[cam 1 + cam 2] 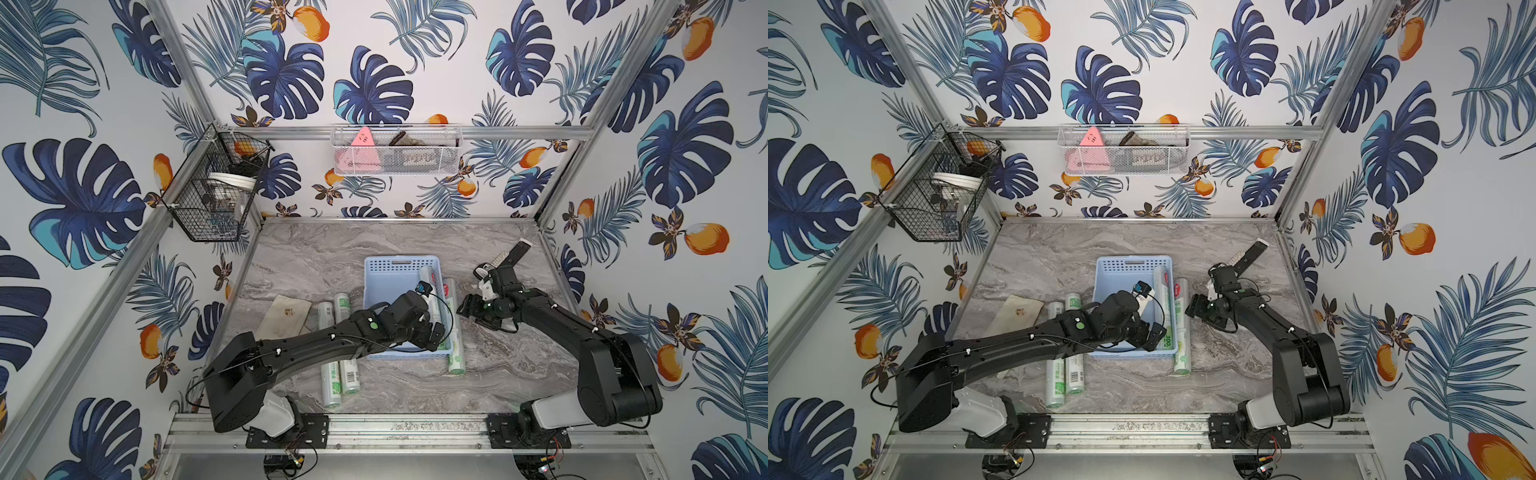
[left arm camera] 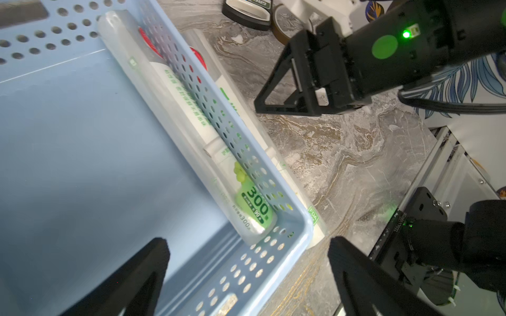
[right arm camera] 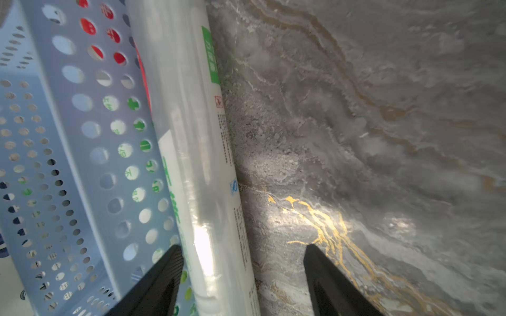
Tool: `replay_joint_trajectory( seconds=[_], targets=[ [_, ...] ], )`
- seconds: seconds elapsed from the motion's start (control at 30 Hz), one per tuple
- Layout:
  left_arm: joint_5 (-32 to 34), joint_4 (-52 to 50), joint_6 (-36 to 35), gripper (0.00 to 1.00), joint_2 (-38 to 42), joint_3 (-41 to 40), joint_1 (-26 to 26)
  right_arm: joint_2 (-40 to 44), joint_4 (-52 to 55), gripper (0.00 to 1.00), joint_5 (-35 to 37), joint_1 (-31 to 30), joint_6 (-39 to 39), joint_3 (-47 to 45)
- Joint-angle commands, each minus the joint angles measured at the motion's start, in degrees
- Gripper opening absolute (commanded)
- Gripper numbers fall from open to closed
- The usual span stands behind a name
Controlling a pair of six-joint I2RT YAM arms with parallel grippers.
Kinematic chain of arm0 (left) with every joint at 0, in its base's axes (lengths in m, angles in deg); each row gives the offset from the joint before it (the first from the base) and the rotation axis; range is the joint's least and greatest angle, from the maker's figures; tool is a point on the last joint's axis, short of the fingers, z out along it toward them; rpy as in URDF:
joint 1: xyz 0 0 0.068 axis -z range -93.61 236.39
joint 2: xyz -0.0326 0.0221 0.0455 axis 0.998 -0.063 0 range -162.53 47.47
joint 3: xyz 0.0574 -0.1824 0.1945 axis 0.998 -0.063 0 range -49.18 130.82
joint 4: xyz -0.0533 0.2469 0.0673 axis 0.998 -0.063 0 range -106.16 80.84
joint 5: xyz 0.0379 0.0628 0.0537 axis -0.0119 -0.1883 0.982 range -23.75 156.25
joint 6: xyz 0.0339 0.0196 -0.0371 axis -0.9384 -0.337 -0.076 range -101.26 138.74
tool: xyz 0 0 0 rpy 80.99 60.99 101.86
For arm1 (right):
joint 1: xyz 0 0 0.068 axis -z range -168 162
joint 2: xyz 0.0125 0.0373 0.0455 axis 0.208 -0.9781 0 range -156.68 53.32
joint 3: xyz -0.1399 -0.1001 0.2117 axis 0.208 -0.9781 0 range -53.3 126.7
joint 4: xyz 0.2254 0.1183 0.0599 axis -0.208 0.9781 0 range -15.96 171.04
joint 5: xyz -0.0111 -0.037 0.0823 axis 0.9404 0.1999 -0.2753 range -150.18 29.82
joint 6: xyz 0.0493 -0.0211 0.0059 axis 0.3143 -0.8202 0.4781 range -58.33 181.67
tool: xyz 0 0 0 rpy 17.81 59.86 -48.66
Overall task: Put the plastic wrap into the basket
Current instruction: Pick up the plastic wrap from the center of the board.
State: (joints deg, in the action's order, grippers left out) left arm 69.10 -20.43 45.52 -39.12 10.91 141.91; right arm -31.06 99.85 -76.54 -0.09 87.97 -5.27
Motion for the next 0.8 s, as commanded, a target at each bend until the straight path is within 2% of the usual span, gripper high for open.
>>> replay_joint_trajectory(
  seconds=[0.0, 0.33, 0.5, 0.7, 0.77],
  targets=[
    [0.90, 0.32, -2.09, 0.99, -2.46, 2.54, 1.77, -1.34, -1.17, 0.73, -2.90, -0.12, -1.38, 0.07],
    [14.80, -15.08, 1.73, 0.99, -13.67, 16.90, 6.43, -6.07, -4.49, 0.73, -5.76, -0.89, -1.50, 1.27],
    [15.10, -14.71, 3.23, 0.99, -14.60, 17.44, 6.96, -8.08, -5.55, 0.73, -7.15, -1.68, -2.34, 1.84],
    [17.25, -14.63, 3.63, 0.99, -13.46, 16.63, 7.23, -9.43, -4.97, 0.74, -1.54, -3.28, -3.09, 1.91],
    [17.38, -14.67, 3.45, 0.99, -13.42, 16.55, 7.23, -9.77, -2.95, 0.71, 3.17, -3.85, -2.84, 2.40]
  ],
)
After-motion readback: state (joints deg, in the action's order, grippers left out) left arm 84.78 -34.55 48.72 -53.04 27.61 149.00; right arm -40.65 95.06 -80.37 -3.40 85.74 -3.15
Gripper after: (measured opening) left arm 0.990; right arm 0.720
